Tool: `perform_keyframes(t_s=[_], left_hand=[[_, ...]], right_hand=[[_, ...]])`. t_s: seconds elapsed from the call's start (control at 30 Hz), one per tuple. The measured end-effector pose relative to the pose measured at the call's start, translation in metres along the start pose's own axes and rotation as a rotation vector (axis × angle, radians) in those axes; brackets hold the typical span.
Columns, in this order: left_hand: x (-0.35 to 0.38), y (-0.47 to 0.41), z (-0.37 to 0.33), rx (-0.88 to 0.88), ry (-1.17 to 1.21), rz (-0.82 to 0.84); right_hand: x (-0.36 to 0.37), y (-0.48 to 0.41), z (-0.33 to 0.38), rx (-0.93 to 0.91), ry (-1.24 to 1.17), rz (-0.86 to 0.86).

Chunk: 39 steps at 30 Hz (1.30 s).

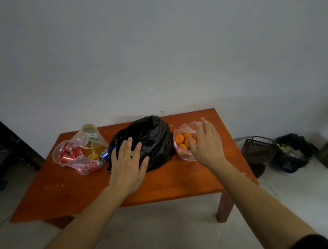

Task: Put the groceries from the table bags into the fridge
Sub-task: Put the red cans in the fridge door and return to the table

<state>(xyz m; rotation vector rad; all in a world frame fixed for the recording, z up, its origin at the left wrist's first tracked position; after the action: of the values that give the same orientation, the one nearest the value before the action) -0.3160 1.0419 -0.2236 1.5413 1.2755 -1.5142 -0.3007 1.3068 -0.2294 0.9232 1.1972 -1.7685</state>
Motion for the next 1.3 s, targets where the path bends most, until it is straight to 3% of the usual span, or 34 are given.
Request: perform_keyframes(t_s=[0.37, 0.67, 0.8, 1.07, 1.3], left_hand=[[0.056, -0.12, 0.123, -0.059, 0.058, 0.054], [0.093, -0.191, 0.28, -0.144, 0.152, 0.195], [0.114, -0.195, 0.344, -0.258, 0.207, 0.242], [0.111, -0.177, 0.413, -0.538, 0.285, 0.12], [0.111, -0.157, 0.461, -0.657, 0.156, 0.173]], right_hand=[[0.109, -0.115, 0.073, -0.108, 0.059, 0.135], [0.215, -0.2, 0.187, -0.16, 0.049, 0.285], [0.266, -0.21, 0.237, -0.184, -0.009, 0.407], [0.34, -0.216, 0.307, -0.302, -0.124, 0.6], [0.376, -0.194, 0.369, -0.369, -0.255, 0.75]])
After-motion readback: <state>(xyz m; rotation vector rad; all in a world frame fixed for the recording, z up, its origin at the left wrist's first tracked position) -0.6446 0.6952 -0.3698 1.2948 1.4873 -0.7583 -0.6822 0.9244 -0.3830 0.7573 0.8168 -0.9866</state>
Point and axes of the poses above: each hand's wrist, its own y-axis away from the middle knuckle, its own x-axis out of the palm, z = x × y, the point moved 4 cm from there along -y, towards the middle knuckle, and after that the axes turned 7 degrees about y, right-handed, at the moved point
